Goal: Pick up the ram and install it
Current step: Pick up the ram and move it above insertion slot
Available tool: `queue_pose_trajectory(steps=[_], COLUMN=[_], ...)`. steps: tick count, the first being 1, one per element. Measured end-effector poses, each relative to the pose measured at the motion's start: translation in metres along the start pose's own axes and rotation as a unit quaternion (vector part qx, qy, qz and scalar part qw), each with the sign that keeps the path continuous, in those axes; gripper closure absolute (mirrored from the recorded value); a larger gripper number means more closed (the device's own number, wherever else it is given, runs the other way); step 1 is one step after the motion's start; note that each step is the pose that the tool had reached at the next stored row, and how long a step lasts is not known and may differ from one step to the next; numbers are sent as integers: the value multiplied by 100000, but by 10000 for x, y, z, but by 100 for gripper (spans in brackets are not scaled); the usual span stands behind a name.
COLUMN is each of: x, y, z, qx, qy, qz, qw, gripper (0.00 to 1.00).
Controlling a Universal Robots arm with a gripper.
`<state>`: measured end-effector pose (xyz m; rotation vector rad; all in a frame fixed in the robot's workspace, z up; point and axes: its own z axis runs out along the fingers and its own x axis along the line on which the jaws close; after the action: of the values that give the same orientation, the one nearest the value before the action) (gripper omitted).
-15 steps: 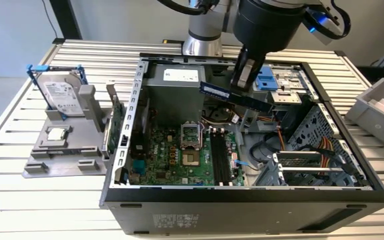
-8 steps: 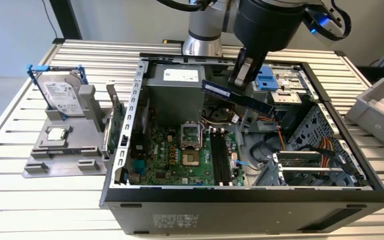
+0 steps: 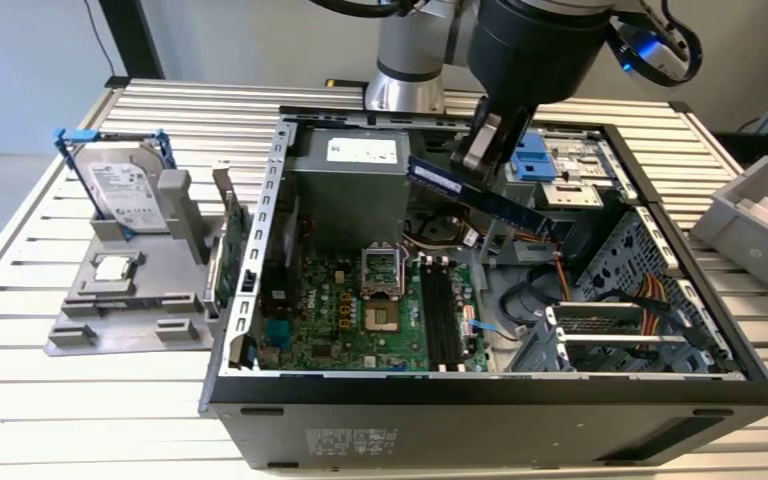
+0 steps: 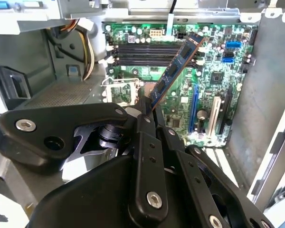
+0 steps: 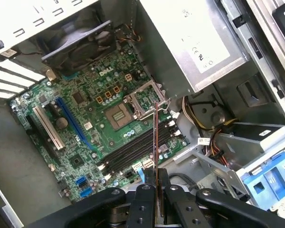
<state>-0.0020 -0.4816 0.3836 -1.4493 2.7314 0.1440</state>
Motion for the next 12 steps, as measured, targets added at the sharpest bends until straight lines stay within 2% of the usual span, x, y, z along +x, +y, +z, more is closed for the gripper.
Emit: queue_pose_trajectory(steps=[5, 12], x=[0, 0], y=[0, 0], z=[0, 0], qx=[237, 519], qy=[-169, -373], qz=[2794, 6146], qw=[99961, 99809], gripper=[100, 100])
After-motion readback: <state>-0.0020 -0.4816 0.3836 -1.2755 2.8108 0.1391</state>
